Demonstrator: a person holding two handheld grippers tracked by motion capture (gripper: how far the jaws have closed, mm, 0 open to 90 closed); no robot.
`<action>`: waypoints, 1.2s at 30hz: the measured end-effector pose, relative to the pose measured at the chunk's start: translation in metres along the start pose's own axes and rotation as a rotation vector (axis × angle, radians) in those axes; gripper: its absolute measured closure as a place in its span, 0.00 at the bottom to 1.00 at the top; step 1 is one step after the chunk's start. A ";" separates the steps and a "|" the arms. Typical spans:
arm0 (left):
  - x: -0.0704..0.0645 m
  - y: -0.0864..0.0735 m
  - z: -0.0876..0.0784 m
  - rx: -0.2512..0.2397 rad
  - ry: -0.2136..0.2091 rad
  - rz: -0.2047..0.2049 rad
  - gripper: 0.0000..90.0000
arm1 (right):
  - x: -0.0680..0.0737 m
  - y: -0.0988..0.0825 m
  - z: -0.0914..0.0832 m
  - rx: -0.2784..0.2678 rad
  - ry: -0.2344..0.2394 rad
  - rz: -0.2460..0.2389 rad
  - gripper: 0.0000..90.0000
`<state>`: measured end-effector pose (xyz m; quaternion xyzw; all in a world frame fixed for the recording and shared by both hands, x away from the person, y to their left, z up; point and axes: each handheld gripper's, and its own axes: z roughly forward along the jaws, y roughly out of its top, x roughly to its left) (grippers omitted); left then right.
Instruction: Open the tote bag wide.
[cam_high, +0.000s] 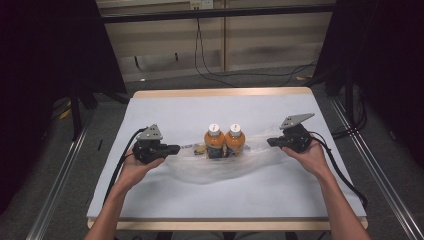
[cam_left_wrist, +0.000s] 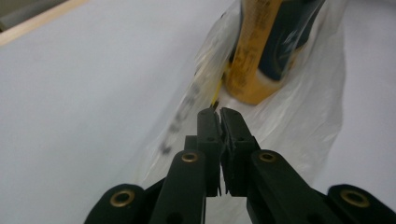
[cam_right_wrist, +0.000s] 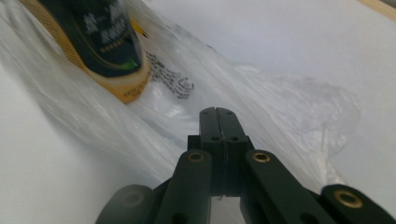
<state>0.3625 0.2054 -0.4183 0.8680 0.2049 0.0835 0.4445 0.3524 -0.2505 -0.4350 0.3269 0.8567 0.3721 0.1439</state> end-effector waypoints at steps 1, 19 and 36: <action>-0.002 0.001 0.001 -0.011 -0.014 -0.002 0.99 | 0.002 0.002 -0.002 -0.007 0.010 0.002 1.00; -0.049 0.032 0.059 -0.049 -0.154 0.017 1.00 | 0.031 0.046 0.017 -0.062 0.117 -0.058 1.00; -0.070 0.041 0.109 -0.031 -0.129 0.036 1.00 | 0.023 0.054 0.066 -0.010 0.159 -0.012 1.00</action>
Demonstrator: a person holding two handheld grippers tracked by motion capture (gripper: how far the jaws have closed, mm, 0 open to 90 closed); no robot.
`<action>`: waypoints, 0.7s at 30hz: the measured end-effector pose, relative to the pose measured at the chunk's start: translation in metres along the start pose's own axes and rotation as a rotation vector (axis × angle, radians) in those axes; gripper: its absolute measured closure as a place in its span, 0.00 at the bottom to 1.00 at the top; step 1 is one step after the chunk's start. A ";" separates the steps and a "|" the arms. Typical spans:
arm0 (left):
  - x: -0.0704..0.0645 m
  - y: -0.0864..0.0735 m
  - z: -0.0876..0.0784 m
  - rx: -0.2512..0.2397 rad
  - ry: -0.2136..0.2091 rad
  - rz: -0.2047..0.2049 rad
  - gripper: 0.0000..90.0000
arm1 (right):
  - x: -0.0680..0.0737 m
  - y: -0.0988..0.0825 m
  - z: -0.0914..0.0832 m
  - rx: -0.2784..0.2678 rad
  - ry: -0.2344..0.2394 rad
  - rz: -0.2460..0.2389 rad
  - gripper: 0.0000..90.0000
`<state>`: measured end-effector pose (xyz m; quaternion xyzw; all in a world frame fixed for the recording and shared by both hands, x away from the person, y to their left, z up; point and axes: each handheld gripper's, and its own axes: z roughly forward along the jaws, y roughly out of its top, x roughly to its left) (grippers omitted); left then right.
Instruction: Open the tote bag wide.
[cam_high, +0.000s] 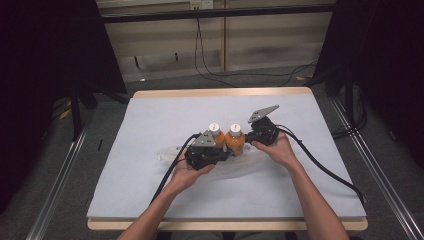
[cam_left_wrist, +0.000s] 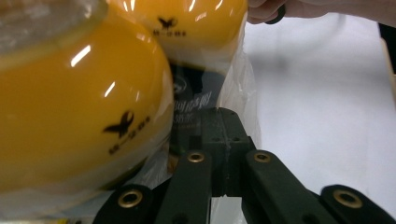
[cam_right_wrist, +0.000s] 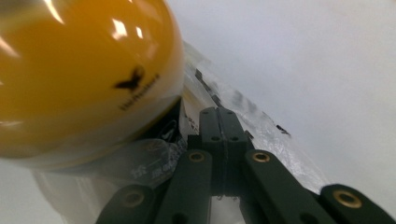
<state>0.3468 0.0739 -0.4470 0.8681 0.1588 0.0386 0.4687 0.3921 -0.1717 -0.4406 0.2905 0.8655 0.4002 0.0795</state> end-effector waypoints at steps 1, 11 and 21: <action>0.001 -0.003 0.001 0.010 0.008 -0.003 1.00 | 0.000 0.000 0.003 0.014 -0.006 0.000 1.00; -0.006 -0.020 0.007 0.085 0.003 0.005 1.00 | -0.006 -0.005 0.022 0.036 0.040 0.062 1.00; -0.011 -0.034 0.017 0.154 -0.006 0.019 1.00 | -0.012 -0.014 0.042 0.113 0.042 0.091 1.00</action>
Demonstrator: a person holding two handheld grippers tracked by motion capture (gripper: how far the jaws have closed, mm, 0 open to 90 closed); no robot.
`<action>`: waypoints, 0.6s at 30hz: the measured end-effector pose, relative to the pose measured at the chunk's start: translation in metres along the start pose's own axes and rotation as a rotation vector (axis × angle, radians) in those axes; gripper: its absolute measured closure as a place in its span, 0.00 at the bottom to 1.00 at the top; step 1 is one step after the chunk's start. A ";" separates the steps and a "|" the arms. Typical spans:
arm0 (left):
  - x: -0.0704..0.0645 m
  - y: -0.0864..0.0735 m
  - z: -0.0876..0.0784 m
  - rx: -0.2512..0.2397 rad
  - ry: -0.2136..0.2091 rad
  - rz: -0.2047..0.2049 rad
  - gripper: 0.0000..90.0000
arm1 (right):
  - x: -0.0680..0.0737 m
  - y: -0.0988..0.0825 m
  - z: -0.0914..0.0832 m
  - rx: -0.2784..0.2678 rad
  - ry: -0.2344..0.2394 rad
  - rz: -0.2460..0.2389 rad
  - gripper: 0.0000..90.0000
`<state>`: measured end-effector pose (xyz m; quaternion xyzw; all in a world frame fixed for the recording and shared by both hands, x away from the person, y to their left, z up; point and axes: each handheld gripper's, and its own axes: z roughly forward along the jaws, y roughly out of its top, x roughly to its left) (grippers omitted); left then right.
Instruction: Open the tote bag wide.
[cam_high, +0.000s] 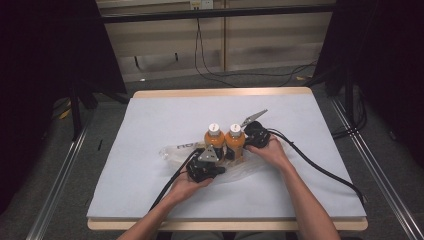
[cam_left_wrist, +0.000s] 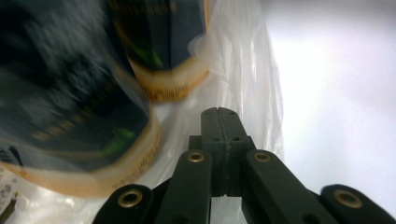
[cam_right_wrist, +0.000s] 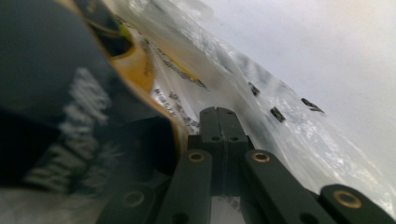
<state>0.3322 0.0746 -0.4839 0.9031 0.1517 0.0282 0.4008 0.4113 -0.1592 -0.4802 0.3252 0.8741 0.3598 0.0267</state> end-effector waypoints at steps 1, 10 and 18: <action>0.001 0.000 0.000 0.004 -0.004 0.003 1.00 | -0.001 0.000 0.000 -0.002 -0.001 0.000 1.00; -0.001 -0.003 -0.003 0.023 -0.044 0.013 1.00 | -0.009 0.009 0.008 -0.021 -0.062 0.020 1.00; -0.007 -0.004 -0.002 0.008 -0.070 0.035 1.00 | -0.010 0.012 0.010 -0.028 -0.075 0.040 1.00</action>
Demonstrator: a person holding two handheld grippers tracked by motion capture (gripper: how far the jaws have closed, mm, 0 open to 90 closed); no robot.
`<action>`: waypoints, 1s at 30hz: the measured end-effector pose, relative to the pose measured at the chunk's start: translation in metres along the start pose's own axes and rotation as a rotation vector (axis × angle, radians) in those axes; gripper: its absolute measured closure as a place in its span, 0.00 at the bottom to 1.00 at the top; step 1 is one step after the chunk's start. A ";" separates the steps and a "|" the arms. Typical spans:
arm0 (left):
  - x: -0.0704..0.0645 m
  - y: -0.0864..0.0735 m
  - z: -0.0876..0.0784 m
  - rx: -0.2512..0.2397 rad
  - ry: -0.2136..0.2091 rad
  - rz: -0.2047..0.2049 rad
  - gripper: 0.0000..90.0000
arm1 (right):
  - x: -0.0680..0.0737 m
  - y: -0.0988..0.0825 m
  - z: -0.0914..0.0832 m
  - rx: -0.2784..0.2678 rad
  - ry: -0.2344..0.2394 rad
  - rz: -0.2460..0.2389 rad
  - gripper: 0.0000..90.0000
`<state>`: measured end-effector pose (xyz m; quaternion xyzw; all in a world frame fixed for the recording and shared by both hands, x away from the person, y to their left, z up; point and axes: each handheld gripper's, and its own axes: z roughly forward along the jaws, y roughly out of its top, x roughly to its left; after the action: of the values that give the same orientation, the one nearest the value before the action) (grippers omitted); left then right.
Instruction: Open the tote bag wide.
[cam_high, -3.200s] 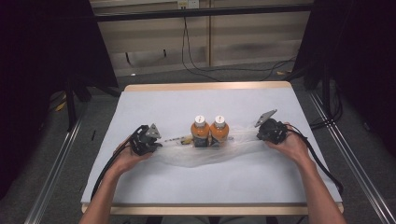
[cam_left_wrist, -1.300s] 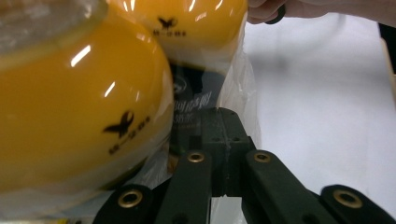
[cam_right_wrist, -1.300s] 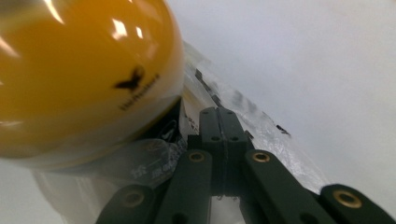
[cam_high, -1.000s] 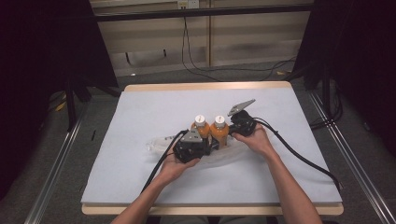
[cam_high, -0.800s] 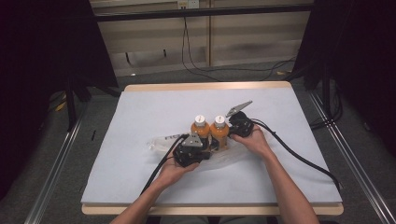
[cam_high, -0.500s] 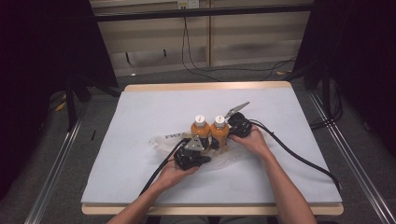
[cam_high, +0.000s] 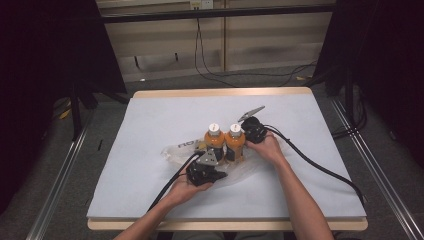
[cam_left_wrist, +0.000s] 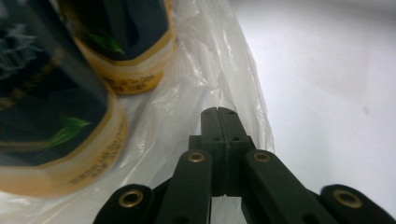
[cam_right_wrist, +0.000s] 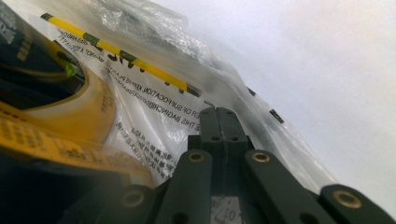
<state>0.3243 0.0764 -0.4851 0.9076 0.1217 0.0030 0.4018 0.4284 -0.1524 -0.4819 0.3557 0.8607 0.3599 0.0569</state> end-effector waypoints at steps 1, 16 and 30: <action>0.000 0.000 0.000 -0.006 -0.001 -0.003 1.00 | -0.001 0.000 0.001 -0.007 0.004 -0.002 1.00; -0.014 0.002 0.001 0.015 -0.038 0.039 1.00 | -0.002 0.014 0.010 0.007 -0.070 -0.024 1.00; -0.025 0.000 0.002 0.002 -0.095 0.040 1.00 | -0.004 0.025 0.017 0.034 -0.107 -0.015 1.00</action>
<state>0.3001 0.0689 -0.4838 0.9093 0.0843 -0.0320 0.4062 0.4515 -0.1330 -0.4785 0.3687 0.8651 0.3253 0.0995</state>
